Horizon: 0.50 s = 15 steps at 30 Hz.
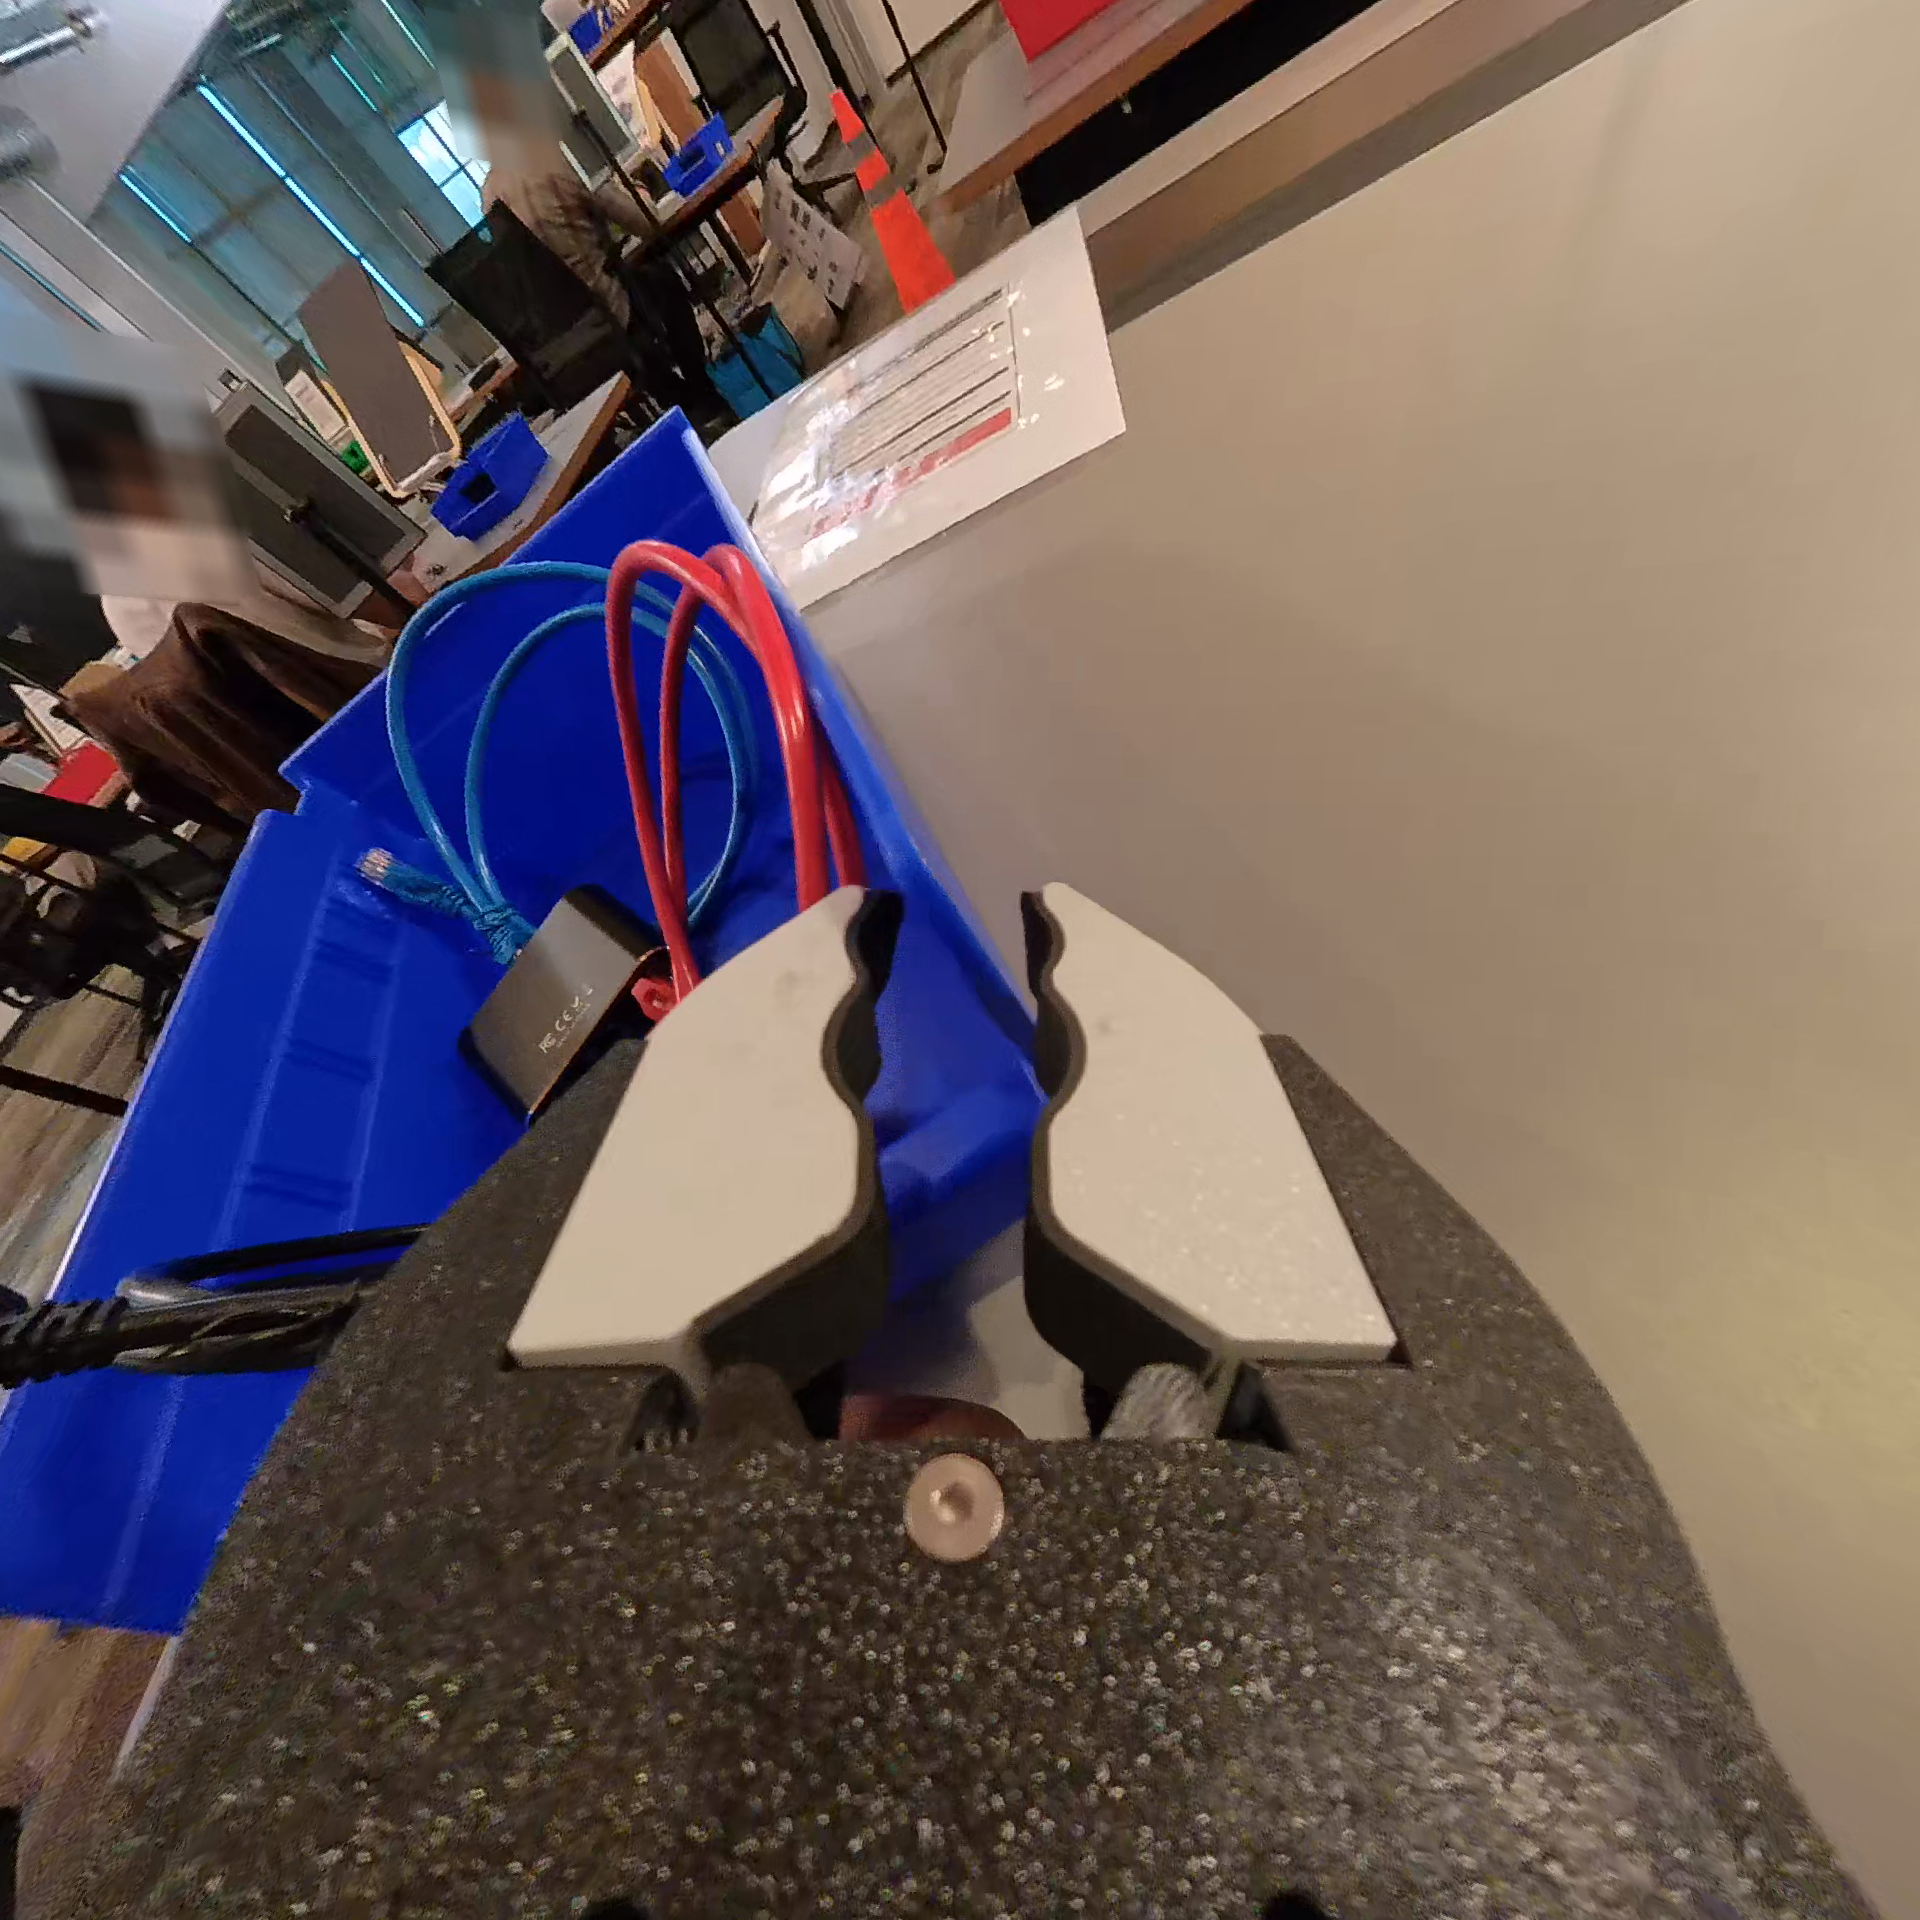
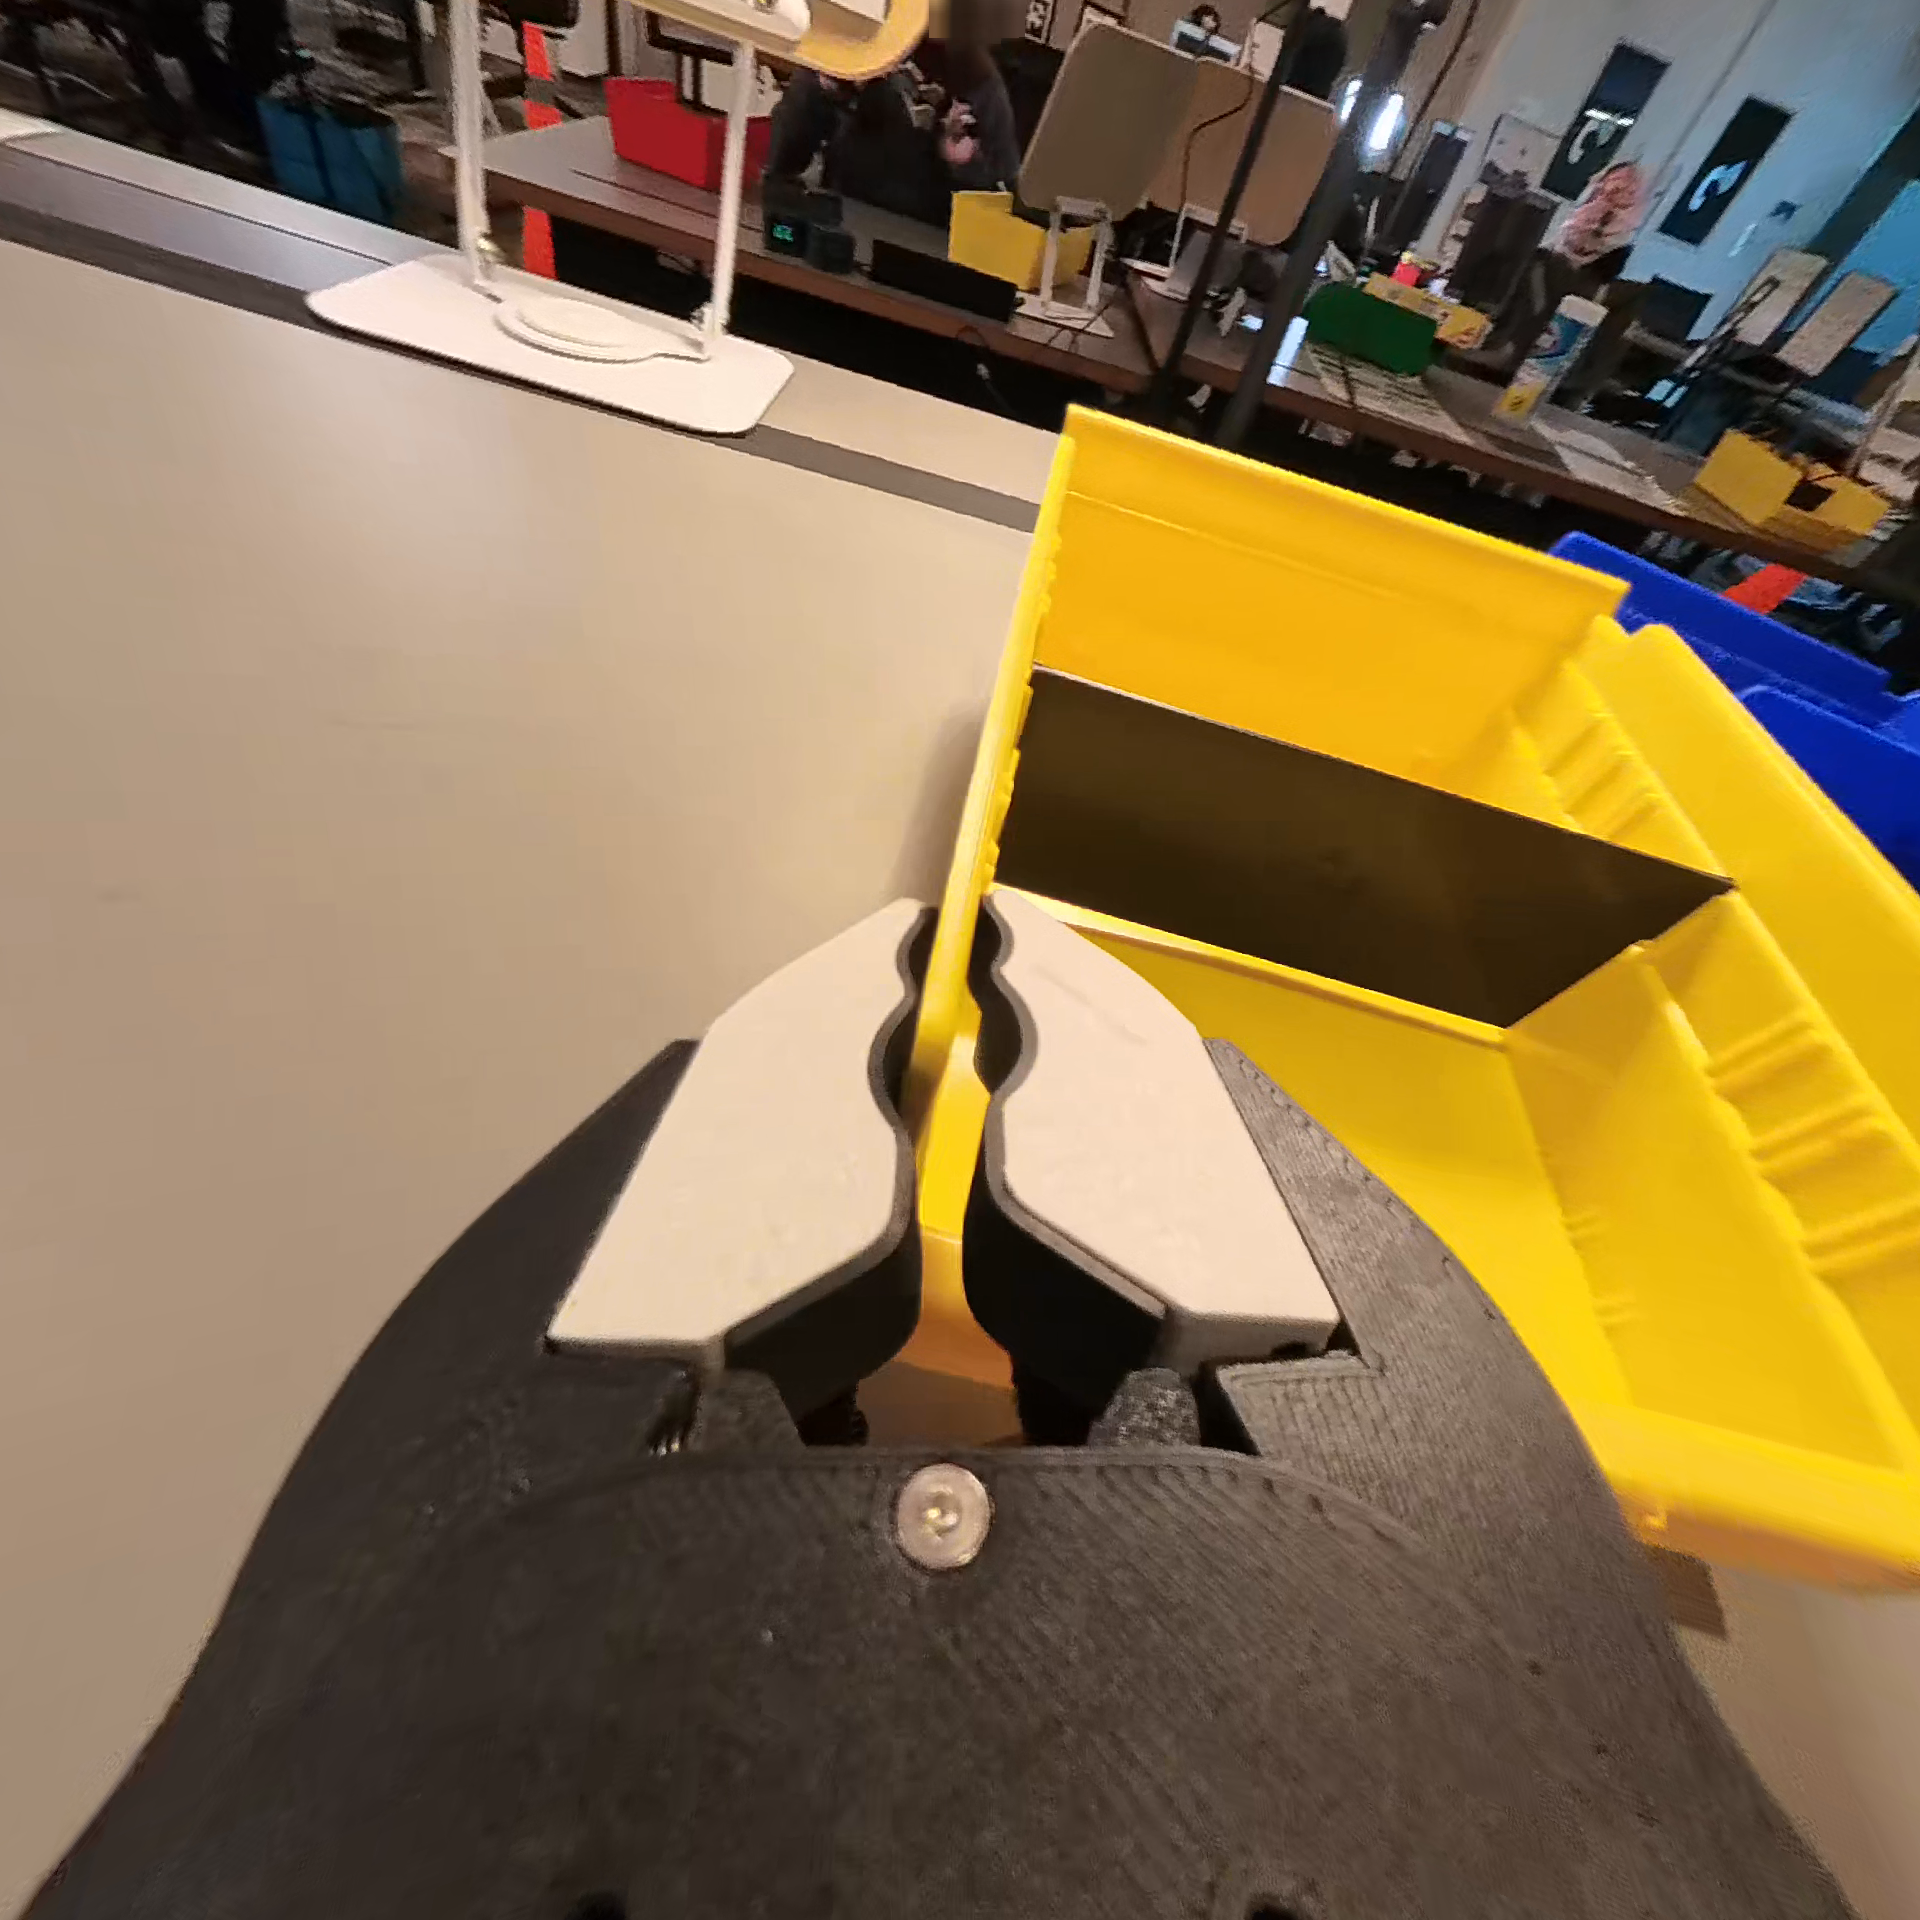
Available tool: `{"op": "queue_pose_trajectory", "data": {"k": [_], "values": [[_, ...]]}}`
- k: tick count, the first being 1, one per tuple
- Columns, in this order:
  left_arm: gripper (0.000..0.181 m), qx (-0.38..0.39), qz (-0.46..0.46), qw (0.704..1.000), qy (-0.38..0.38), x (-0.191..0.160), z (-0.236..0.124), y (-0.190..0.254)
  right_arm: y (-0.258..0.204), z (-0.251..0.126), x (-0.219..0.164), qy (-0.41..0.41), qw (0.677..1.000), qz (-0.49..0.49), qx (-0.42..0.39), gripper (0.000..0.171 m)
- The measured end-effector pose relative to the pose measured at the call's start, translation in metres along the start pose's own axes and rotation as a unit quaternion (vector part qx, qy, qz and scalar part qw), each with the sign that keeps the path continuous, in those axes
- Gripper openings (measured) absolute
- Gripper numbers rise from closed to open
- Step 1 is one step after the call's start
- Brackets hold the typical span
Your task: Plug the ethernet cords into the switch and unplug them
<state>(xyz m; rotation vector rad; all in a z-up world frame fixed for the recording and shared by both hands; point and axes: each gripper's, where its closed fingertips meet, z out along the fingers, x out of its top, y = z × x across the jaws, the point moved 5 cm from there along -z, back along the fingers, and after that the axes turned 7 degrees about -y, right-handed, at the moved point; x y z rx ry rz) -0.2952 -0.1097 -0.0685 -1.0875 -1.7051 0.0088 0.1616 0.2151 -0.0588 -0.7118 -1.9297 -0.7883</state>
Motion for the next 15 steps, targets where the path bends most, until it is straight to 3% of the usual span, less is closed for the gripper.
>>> {"op": "queue_pose_trajectory", "data": {"k": [6, 15], "values": [[0.025, 0.020, 0.022, 1.000, 0.000, 0.002, 0.017, 0.001, 0.036, 0.015, -0.003, -0.016, 1.000, 0.000, -0.025, 0.004], [0.011, -0.039, -0.012, 0.999, 0.014, -0.015, 0.003, -0.021, 0.076, 0.033, -0.005, -0.031, 0.998, -0.010, -0.050, 0.004]]}}
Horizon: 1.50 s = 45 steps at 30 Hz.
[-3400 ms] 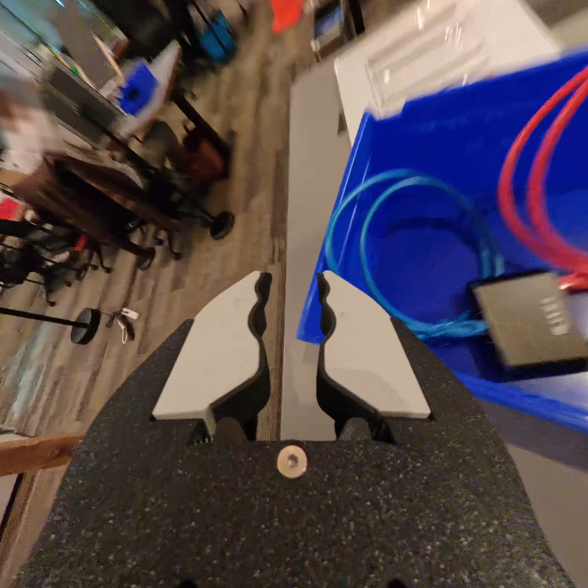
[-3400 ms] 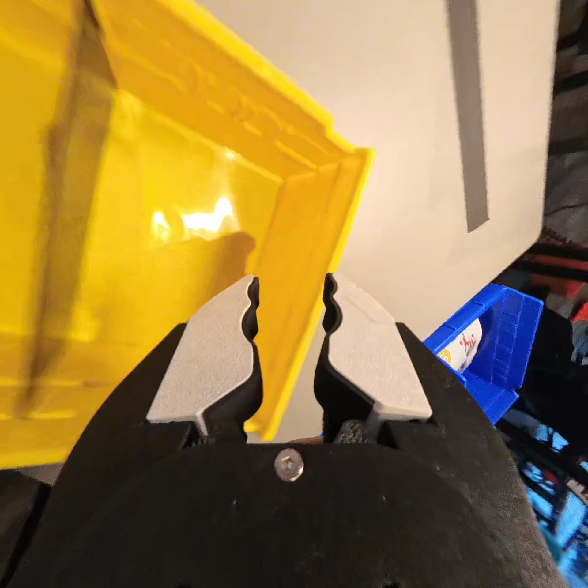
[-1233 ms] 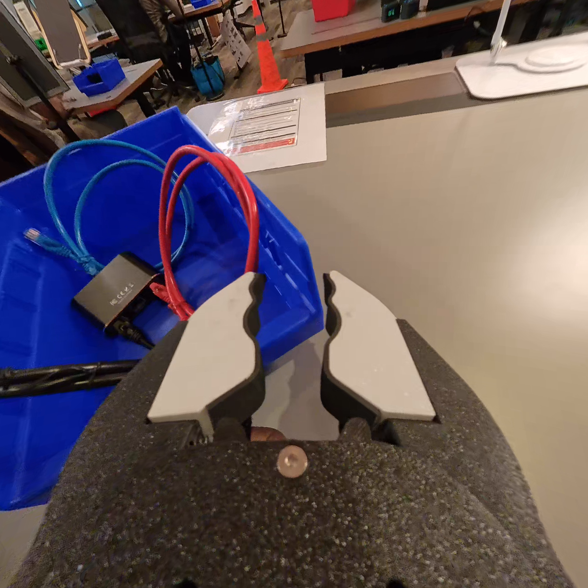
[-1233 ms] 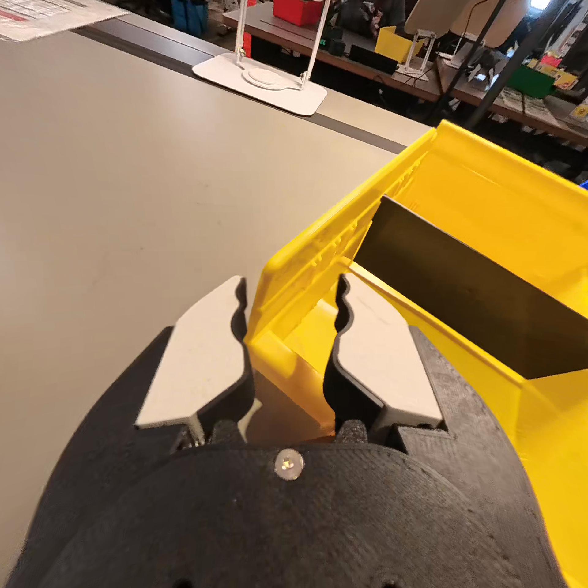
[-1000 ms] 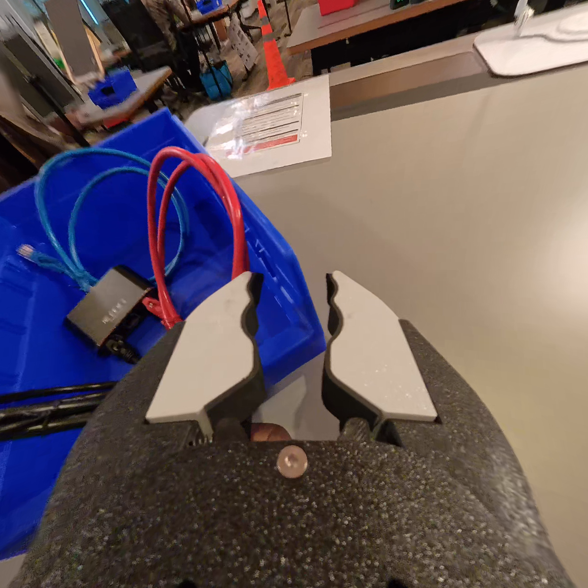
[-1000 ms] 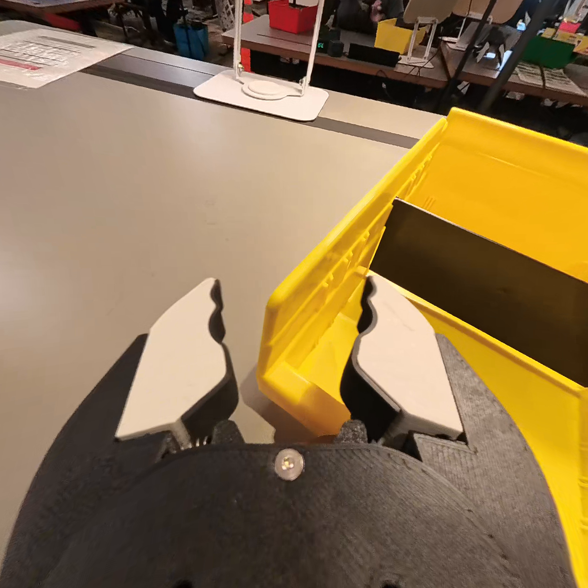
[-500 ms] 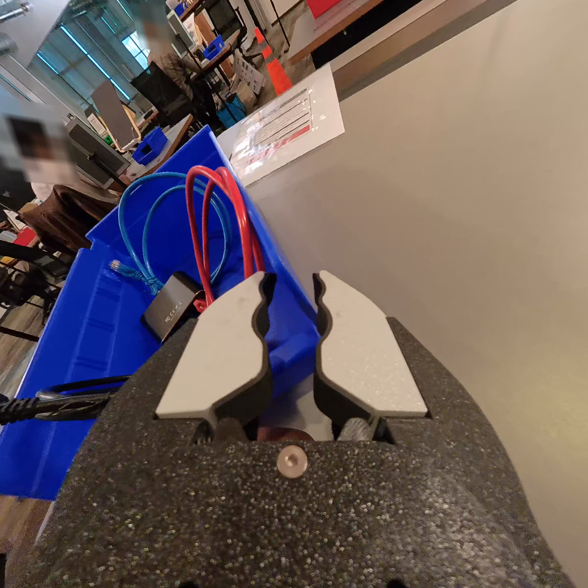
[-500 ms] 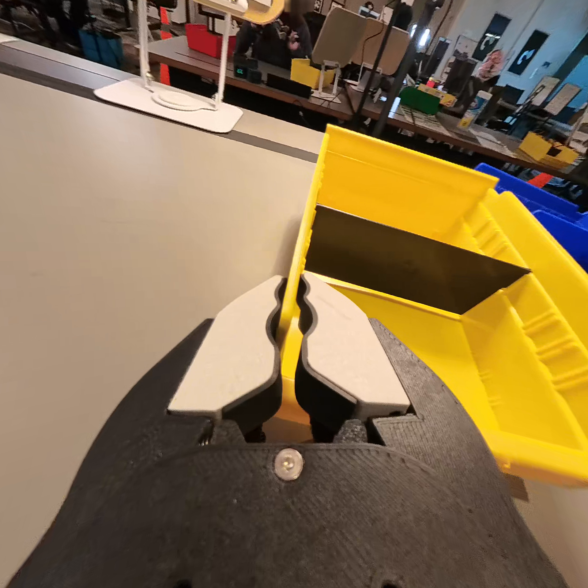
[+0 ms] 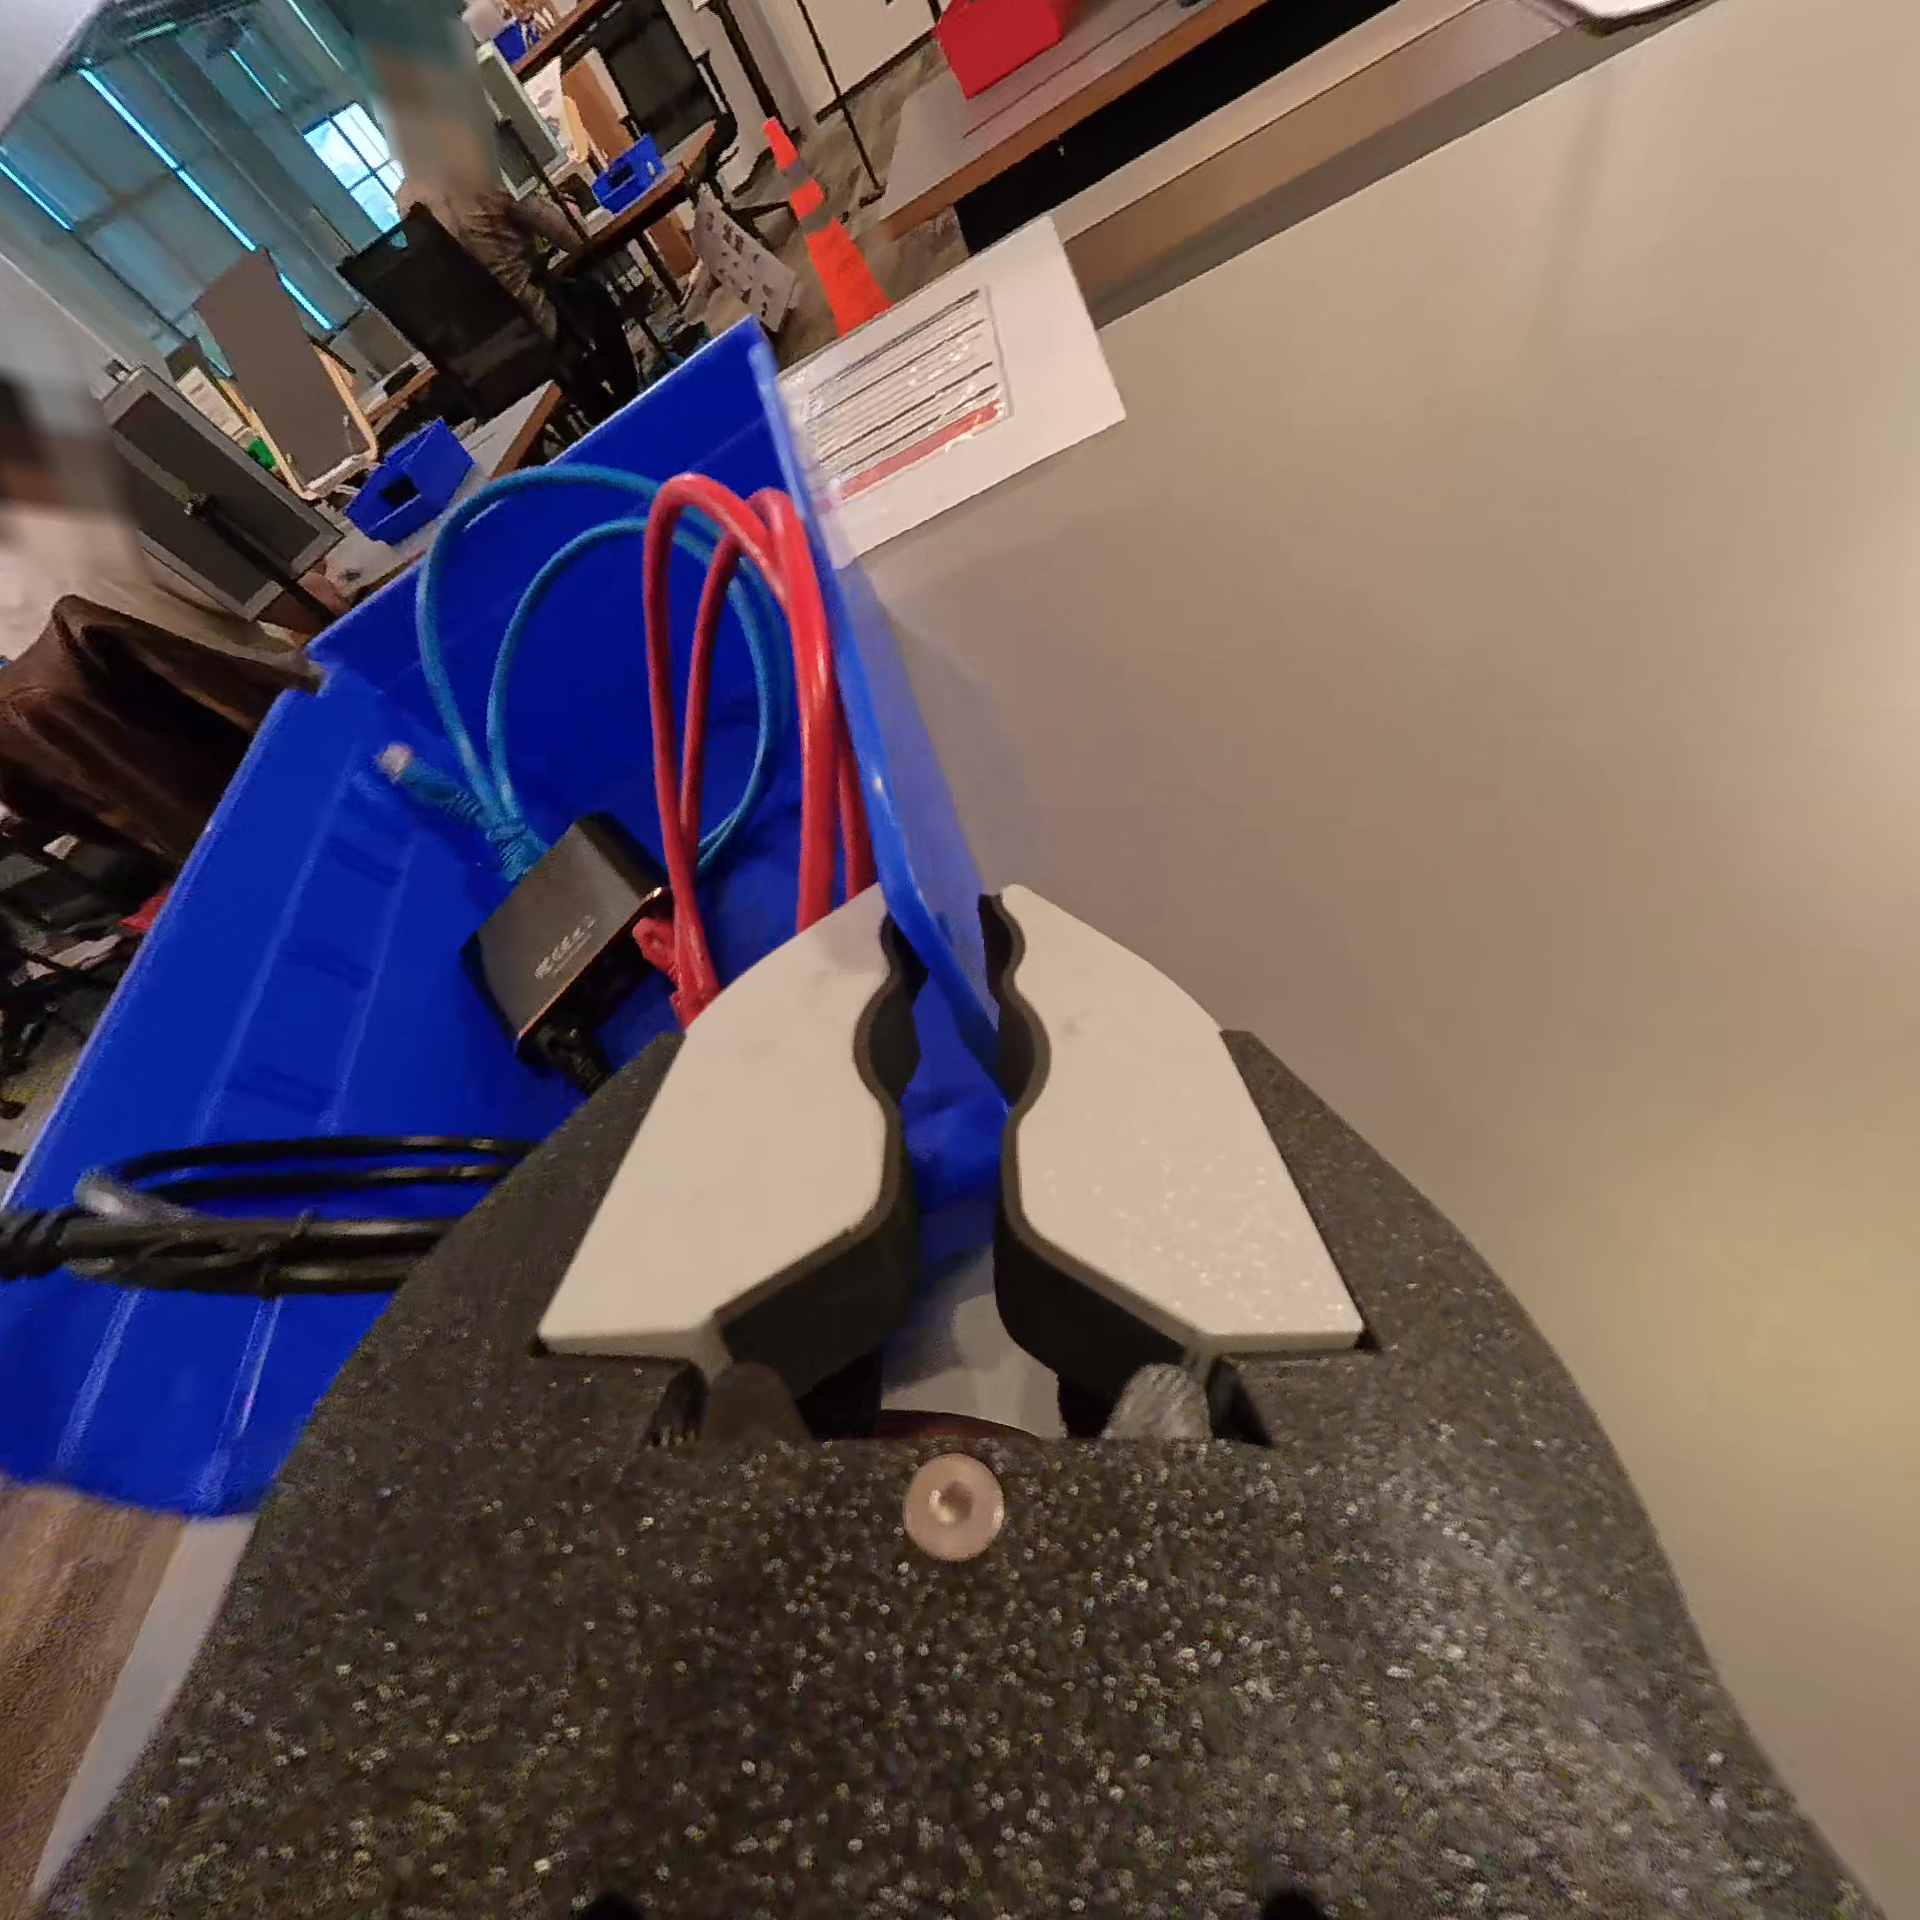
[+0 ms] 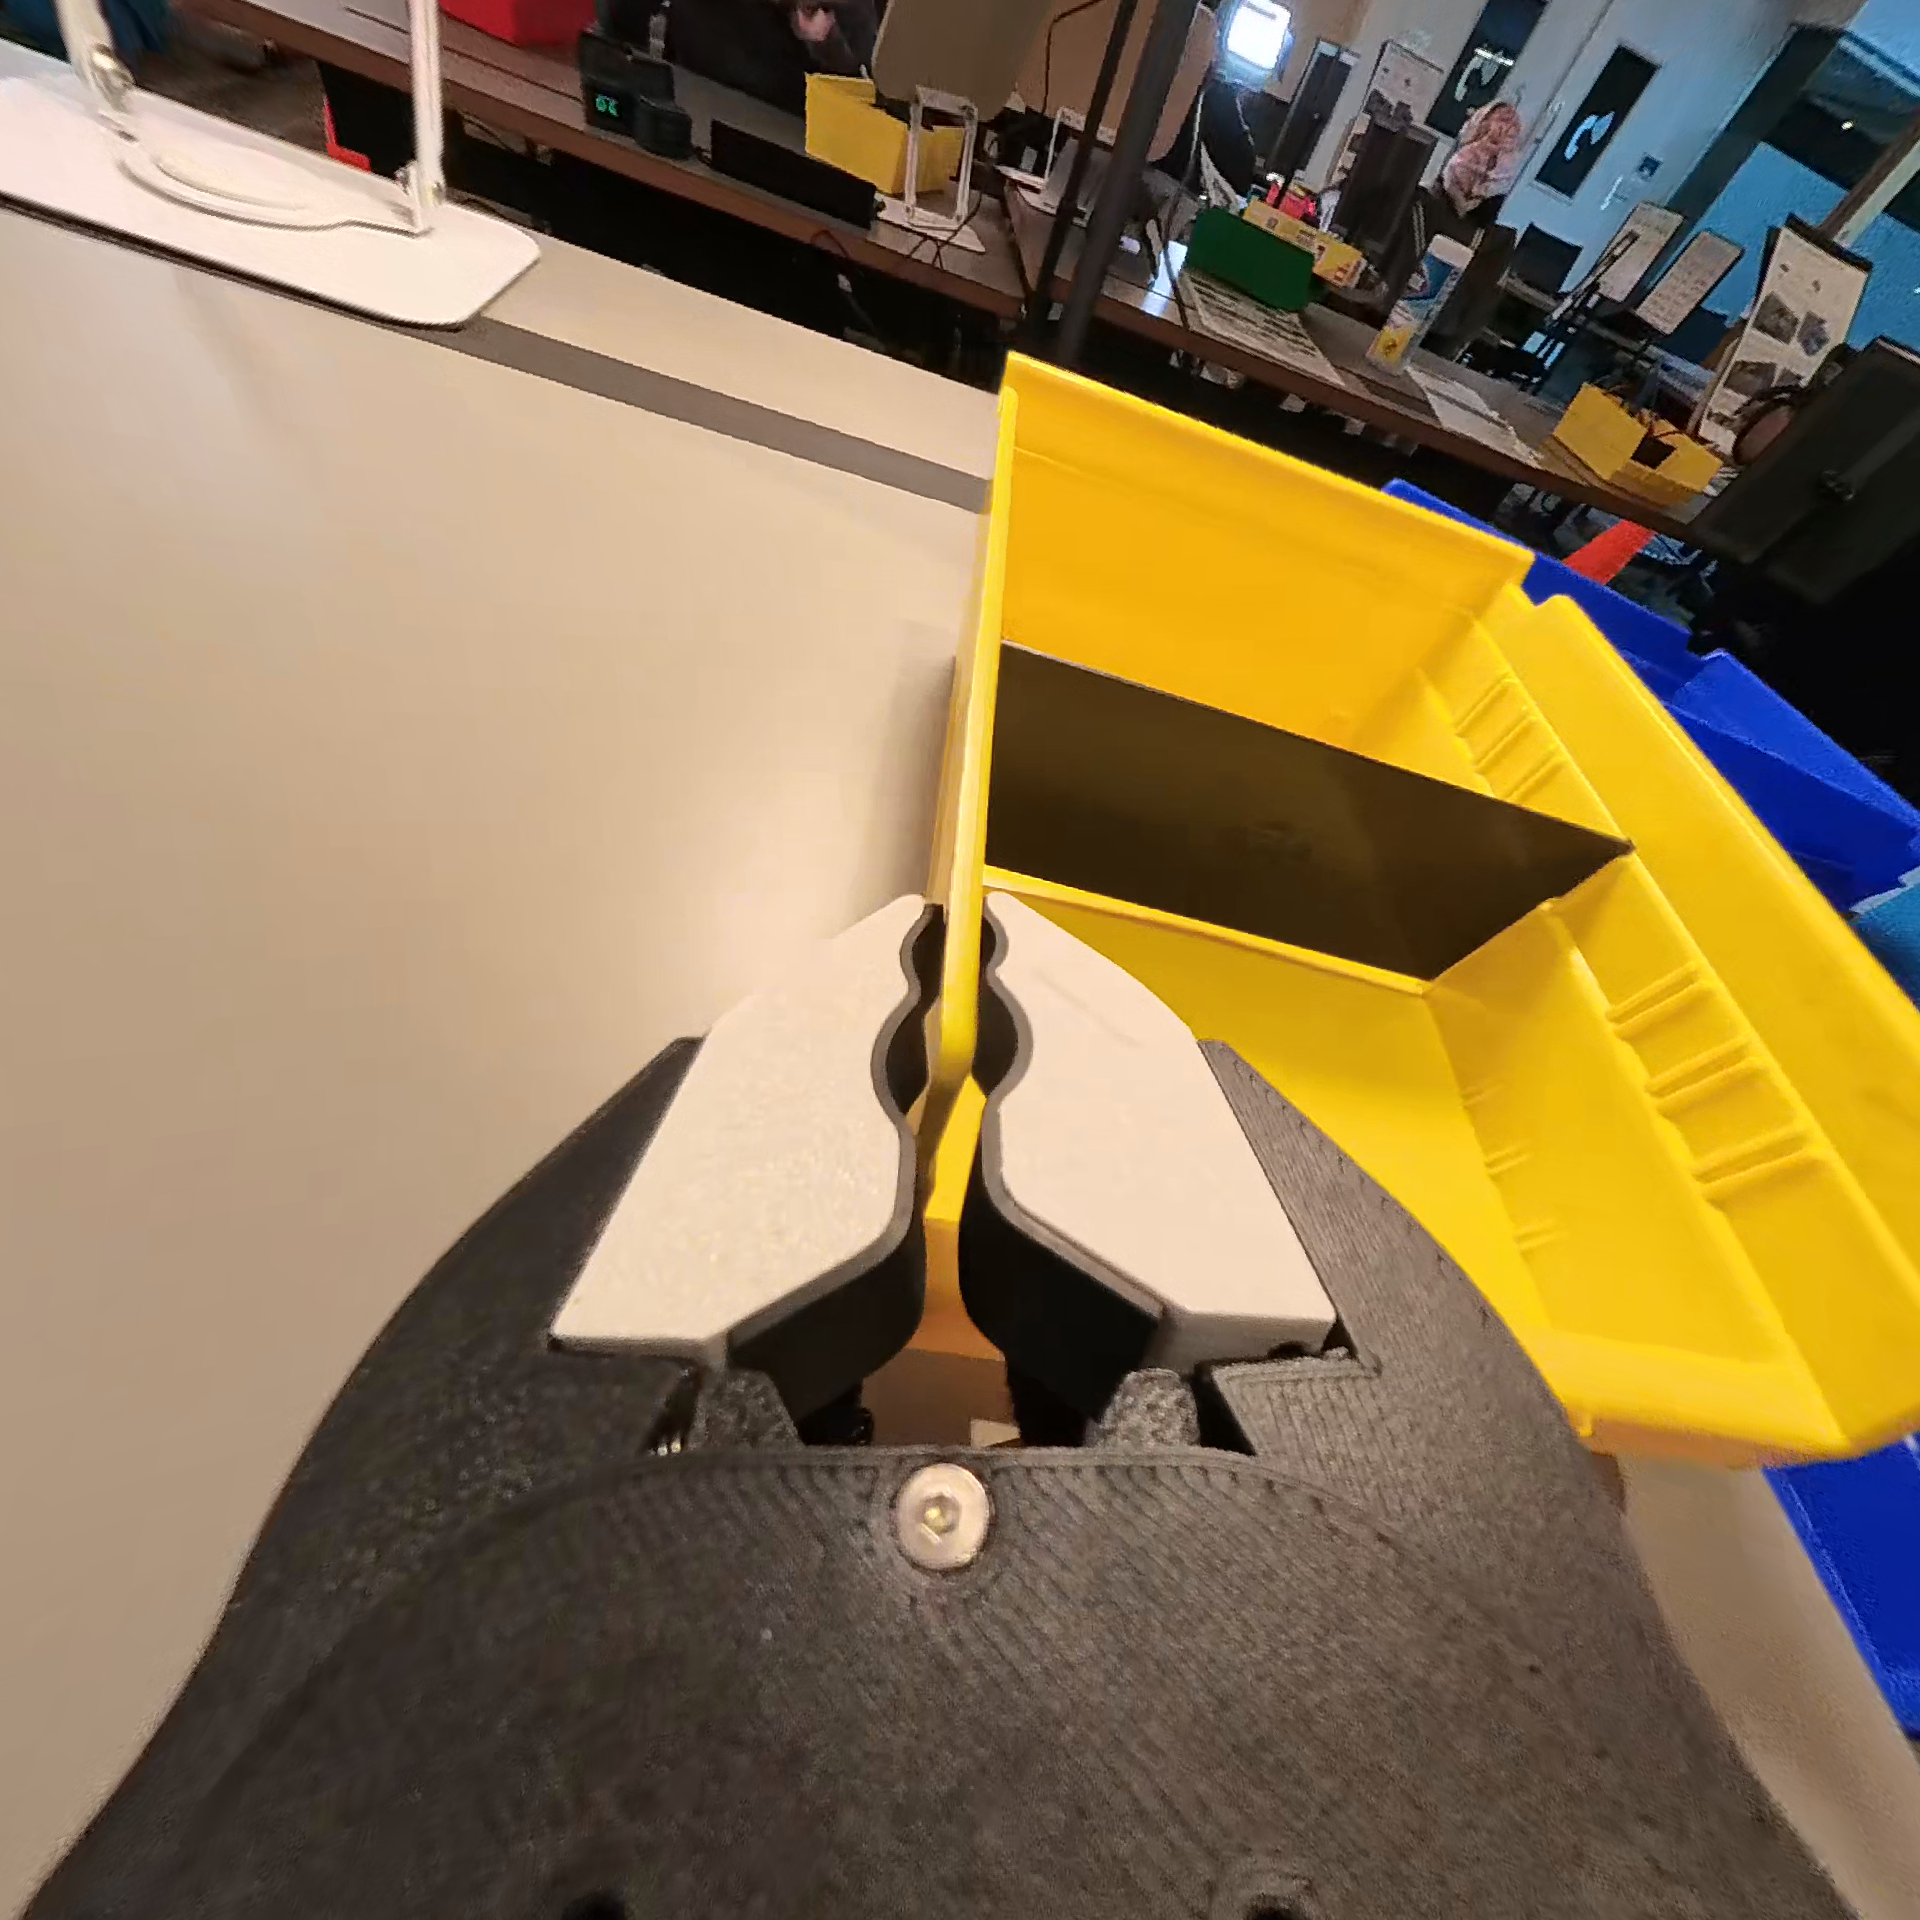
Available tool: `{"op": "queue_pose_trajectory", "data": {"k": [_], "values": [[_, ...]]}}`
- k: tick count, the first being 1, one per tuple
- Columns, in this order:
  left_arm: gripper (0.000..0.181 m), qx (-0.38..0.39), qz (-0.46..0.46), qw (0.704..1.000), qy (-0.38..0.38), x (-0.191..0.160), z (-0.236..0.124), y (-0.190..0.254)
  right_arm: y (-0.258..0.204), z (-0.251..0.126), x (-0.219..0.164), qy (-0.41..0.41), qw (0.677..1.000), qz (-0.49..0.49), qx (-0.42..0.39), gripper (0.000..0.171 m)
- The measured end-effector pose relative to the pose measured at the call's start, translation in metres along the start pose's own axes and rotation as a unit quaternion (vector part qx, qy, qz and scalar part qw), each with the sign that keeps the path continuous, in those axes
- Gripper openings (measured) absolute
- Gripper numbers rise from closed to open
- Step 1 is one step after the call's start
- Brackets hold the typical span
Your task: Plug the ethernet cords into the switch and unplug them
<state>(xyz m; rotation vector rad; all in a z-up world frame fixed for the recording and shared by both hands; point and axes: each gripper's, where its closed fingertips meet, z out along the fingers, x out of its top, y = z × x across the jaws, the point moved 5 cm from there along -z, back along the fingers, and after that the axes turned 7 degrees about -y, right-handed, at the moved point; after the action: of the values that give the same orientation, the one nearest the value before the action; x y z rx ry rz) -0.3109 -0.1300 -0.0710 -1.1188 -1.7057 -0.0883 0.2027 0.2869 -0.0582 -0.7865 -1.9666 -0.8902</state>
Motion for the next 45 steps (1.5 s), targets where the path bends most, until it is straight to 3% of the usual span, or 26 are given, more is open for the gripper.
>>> {"op": "queue_pose_trajectory", "data": {"k": [11, 18, 38, 41, 45], "values": [[0.005, -0.048, -0.021, 0.999, 0.006, -0.024, 0.003, -0.049, 0.028, 0.020, 0.002, -0.024, 0.999, -0.013, 0.025, 0.004], [0.005, -0.058, -0.011, 0.998, 0.015, -0.024, 0.013, -0.059, 0.043, 0.011, -0.008, -0.020, 0.999, 0.004, 0.041, 0.004], [0.005, -0.071, -0.010, 0.997, 0.019, -0.022, 0.025, -0.068, 0.052, 0.035, 0.001, -0.025, 0.999, 0.004, 0.032, 0.004], [0.008, -0.080, -0.005, 0.997, 0.020, -0.022, 0.023, -0.068, 0.053, 0.032, 0.000, -0.025, 0.999, 0.020, 0.038, 0.004], [0.031, -0.125, -0.011, 0.991, 0.042, -0.013, -0.005, -0.068, 0.055, 0.007, -0.002, -0.036, 0.998, 0.015, 0.039, 0.025]]}}
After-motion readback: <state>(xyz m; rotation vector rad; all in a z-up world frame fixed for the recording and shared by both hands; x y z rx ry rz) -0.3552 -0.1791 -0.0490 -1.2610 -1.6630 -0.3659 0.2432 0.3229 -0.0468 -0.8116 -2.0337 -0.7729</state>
